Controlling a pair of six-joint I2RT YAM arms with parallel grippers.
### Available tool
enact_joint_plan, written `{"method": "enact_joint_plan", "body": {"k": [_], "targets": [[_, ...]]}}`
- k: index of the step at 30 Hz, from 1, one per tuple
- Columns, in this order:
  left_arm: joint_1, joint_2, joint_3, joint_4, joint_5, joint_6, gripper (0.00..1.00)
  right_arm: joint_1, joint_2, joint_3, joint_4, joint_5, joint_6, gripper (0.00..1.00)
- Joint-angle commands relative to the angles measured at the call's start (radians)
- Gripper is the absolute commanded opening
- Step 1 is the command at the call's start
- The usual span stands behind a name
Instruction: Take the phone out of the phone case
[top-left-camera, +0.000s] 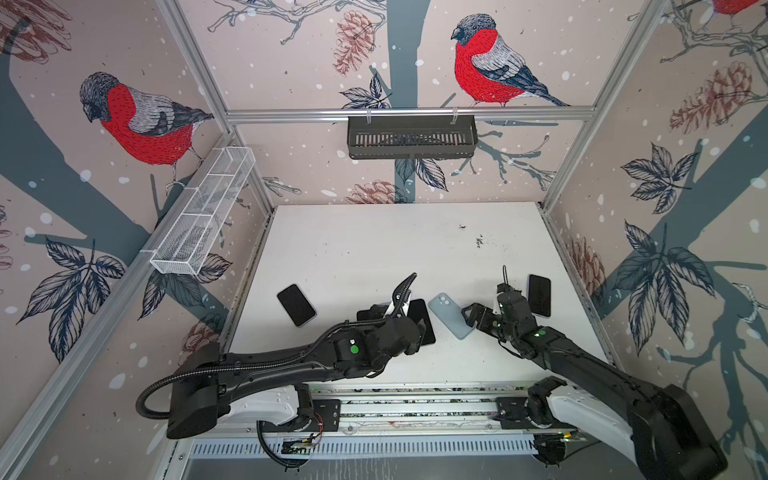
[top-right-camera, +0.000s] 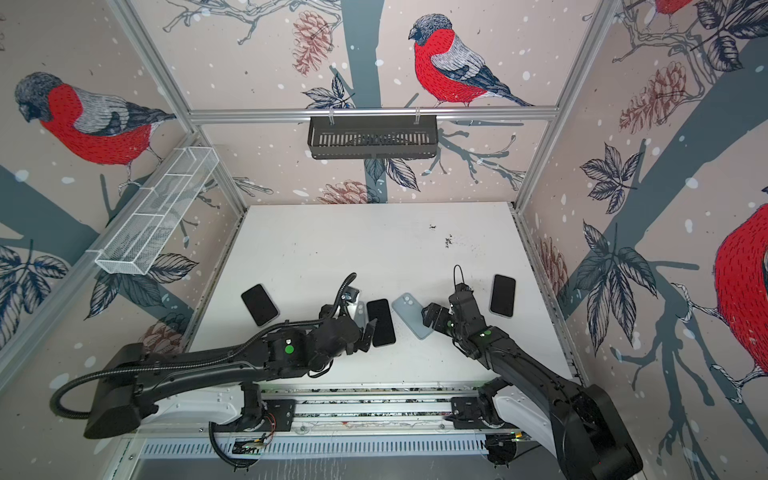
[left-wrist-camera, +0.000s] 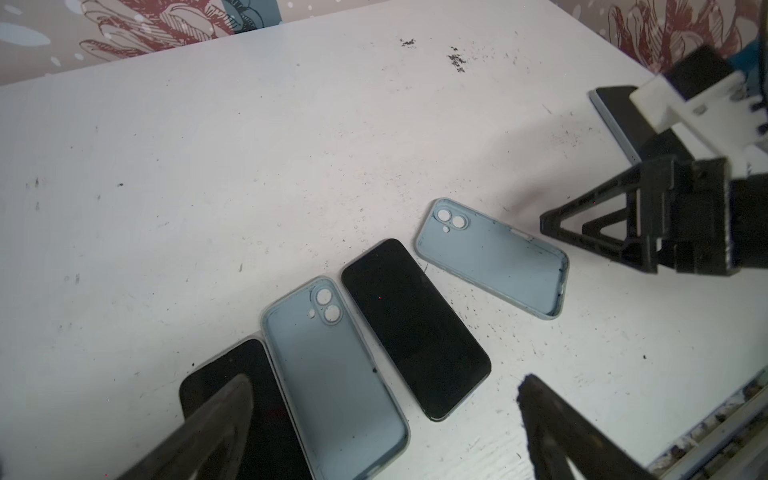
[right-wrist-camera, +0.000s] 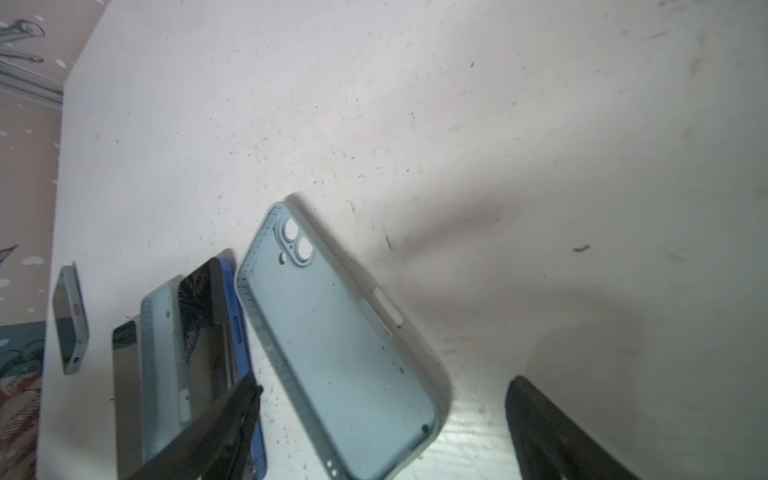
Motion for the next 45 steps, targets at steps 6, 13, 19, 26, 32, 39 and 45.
{"method": "enact_joint_plan", "body": {"k": [6, 13, 19, 26, 32, 39, 45], "targets": [[0.108, -0.178, -0.084, -0.069, -0.012, -0.198, 0.99, 0.059, 0.18, 0.047, 0.149, -0.143, -0.078, 0.88], [0.123, -0.208, -0.066, -0.123, -0.054, -0.209, 0.99, 0.212, 0.185, 0.058, 0.201, -0.149, 0.033, 0.88], [0.212, -0.208, -0.079, -0.136, -0.027, -0.232, 0.99, 0.255, 0.199, 0.072, 0.197, -0.124, 0.02, 0.88], [0.462, -0.213, -0.086, -0.175, 0.041, -0.242, 0.99, 0.25, 0.057, 0.136, 0.033, -0.01, -0.083, 1.0], [0.818, -0.2, -0.145, -0.146, 0.189, -0.179, 0.99, 0.264, -0.053, 0.187, -0.005, -0.014, -0.141, 1.0], [1.155, -0.042, -0.164, -0.088, 0.354, -0.061, 0.99, 0.282, 0.086, 0.242, 0.111, -0.13, -0.16, 1.0], [1.241, 0.142, -0.104, -0.042, 0.4, 0.016, 0.99, 0.345, 0.338, 0.371, 0.179, -0.202, -0.19, 1.0]]}}
